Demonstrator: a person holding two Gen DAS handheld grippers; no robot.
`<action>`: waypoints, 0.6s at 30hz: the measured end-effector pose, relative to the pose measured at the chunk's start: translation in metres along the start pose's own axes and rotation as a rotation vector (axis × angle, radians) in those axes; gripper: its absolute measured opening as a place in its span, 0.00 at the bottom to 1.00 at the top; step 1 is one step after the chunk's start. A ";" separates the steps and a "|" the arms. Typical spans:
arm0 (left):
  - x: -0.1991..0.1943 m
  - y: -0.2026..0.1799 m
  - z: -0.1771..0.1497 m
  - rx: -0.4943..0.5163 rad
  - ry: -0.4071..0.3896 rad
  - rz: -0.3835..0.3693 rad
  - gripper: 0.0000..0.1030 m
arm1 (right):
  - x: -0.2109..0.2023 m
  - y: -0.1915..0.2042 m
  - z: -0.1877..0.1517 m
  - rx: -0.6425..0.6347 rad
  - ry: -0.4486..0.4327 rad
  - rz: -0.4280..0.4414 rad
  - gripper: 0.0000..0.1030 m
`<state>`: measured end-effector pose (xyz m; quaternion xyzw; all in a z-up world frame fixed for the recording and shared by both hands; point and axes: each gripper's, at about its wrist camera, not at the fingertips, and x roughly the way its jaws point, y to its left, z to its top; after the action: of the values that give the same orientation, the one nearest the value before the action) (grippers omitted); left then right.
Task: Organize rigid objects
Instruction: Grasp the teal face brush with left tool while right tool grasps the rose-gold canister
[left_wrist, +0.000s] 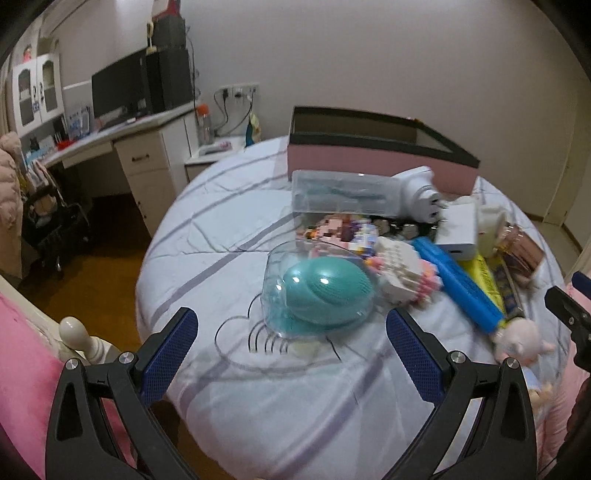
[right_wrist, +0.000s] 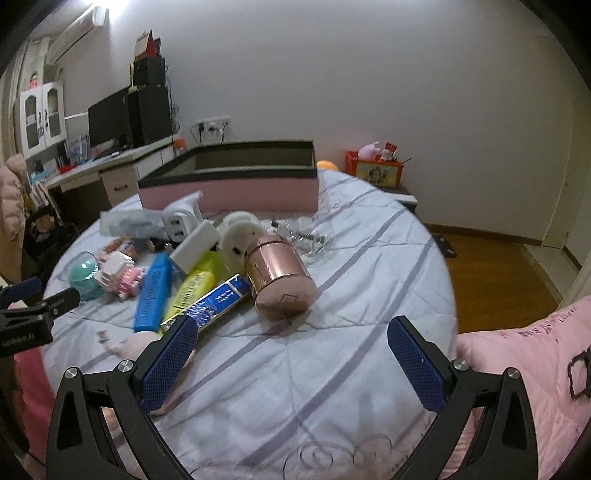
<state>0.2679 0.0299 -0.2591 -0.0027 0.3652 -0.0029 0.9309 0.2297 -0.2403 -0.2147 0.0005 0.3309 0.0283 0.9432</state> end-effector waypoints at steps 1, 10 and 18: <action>0.004 0.000 0.002 -0.003 0.007 -0.006 1.00 | 0.007 -0.001 0.002 0.000 0.004 0.006 1.00; 0.037 -0.006 0.015 0.054 0.061 -0.026 0.99 | 0.044 -0.002 0.020 -0.015 0.039 0.096 0.93; 0.033 -0.002 0.018 0.074 0.032 -0.093 0.72 | 0.064 -0.003 0.028 -0.030 0.072 0.129 0.65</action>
<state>0.3042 0.0272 -0.2678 0.0146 0.3791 -0.0598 0.9233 0.2970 -0.2392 -0.2333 0.0068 0.3635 0.0939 0.9268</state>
